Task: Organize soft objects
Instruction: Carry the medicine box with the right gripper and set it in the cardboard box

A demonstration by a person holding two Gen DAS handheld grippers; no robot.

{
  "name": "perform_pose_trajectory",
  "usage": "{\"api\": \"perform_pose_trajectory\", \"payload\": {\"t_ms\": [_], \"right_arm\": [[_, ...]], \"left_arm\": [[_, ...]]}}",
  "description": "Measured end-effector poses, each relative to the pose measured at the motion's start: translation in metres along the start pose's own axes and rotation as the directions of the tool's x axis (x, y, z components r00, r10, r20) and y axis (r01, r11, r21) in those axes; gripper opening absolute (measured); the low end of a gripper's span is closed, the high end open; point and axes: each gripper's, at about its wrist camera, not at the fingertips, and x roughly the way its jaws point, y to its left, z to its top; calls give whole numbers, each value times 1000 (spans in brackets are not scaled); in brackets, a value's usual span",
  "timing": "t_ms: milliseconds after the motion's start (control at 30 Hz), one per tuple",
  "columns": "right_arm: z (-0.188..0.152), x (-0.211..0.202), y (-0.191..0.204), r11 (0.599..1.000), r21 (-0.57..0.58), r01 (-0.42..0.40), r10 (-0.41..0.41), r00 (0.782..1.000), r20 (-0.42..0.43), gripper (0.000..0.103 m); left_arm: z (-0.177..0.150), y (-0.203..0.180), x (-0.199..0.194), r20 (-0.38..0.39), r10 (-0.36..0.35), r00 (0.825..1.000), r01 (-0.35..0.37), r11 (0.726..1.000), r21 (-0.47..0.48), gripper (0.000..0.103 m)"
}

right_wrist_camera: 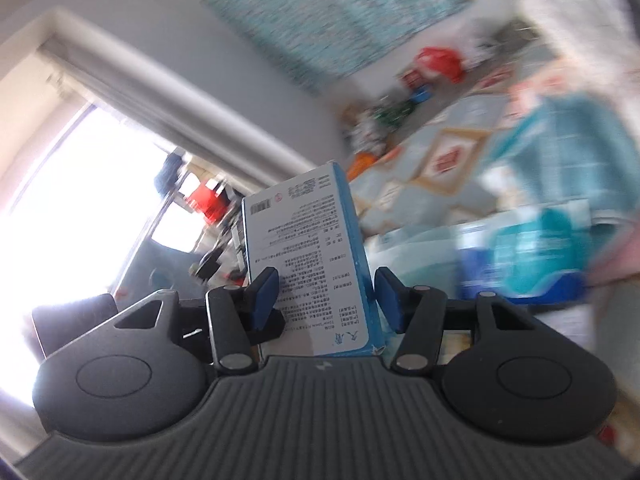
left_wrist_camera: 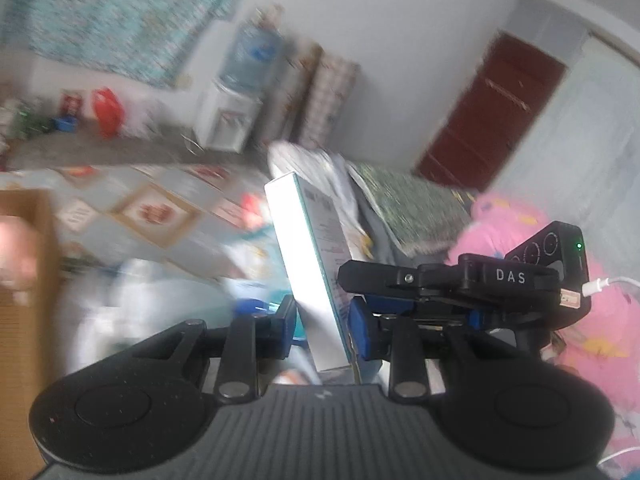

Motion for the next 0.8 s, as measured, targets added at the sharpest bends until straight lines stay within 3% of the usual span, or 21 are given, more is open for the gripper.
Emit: {"api": "perform_pose_trajectory", "payload": {"t_ms": [167,333,533,667,733,800], "right_arm": [[-2,72,57,996,-47,-75,69,990,-119,54],[-8,164,101,994,-24,-111,101,963,-250,54],[-19,267,136,998,9,-56,56,935,-350,54],[-24,322,135,998,66,14,12,926,-377,54],[-26,344,133,996,77,54,-22,927,-373,54],[-28,365,125,993,74,88,-56,931,-360,54]], "left_arm": [[-5,52,-64,89,105,991,-98,992,-82,30],[-5,118,-108,115,222,968,-197,960,-200,30],[7,200,-120,66,345,936,-307,896,-321,31],[17,249,-111,20,393,919,-357,854,-378,32],[23,270,-101,-6,439,898,-406,826,-391,32],[21,289,-92,-37,512,858,-483,780,-399,38]]}}
